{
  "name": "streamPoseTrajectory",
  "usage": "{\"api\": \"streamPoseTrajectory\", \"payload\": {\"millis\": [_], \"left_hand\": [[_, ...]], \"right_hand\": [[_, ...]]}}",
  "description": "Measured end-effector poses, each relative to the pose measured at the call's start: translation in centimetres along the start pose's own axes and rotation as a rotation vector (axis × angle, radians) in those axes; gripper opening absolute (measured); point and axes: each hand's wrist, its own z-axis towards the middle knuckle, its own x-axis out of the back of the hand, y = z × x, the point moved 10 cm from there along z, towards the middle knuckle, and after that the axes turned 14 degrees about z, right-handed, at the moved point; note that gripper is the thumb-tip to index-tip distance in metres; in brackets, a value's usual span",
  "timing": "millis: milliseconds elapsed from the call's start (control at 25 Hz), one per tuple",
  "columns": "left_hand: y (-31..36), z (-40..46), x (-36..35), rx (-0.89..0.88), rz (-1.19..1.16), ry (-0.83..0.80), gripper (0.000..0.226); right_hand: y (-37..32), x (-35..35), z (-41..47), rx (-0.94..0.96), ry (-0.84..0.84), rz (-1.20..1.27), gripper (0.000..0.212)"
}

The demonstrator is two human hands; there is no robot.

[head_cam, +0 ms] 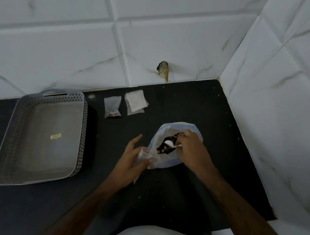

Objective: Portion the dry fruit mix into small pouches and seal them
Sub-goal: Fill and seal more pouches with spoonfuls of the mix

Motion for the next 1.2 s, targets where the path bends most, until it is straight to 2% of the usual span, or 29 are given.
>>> {"api": "streamPoseTrajectory", "payload": {"millis": [80, 160, 200, 320, 440, 520, 640, 760, 800, 920, 1200], "left_hand": [[-2.4, 0.0, -1.8, 0.218, -0.139, -0.118, 0.024], [-3.4, 0.1, -3.3, 0.282, -0.170, -0.232, 0.035], [-3.4, 0.3, -3.7, 0.277, -0.142, -0.262, 0.034], [-3.1, 0.9, -4.2, 0.243, -0.145, -0.237, 0.021], [-2.7, 1.1, -4.1, 0.265, -0.223, -0.174, 0.022], [-2.5, 1.1, -3.9, 0.264, -0.190, -0.152, 0.022], [-2.3, 0.9, -2.7, 0.201, -0.052, -0.143, 0.029], [-2.7, 0.4, 0.7, 0.119, 0.205, -0.009, 0.021], [-3.5, 0.3, 2.1, 0.144, 0.319, 0.054, 0.024], [-7.0, 0.0, 4.9, 0.343, 0.590, 0.151, 0.051], [-9.8, 0.3, 4.2, 0.454, 0.906, 0.122, 0.079]], "right_hand": [[-0.1, 0.2, 0.1, -0.018, 0.009, -0.074, 0.019], [-0.1, 0.3, 0.1, -0.015, 0.023, -0.035, 0.018], [0.0, 0.3, 0.0, -0.027, 0.025, 0.020, 0.018], [0.3, -0.2, -0.4, -0.088, -0.012, 0.129, 0.022], [0.3, -0.8, -0.7, -0.100, -0.025, 0.226, 0.016], [0.4, -1.1, -0.6, -0.102, -0.012, 0.259, 0.014], [0.7, -1.0, -0.2, -0.128, -0.015, 0.246, 0.012], [1.3, -0.7, 0.0, -0.145, -0.020, 0.227, 0.014], [1.4, -0.7, 0.0, -0.143, -0.027, 0.216, 0.015], [1.2, -1.0, 0.4, -0.148, -0.070, 0.181, 0.018], [1.2, -0.8, 0.3, -0.141, -0.051, 0.198, 0.016]]}}
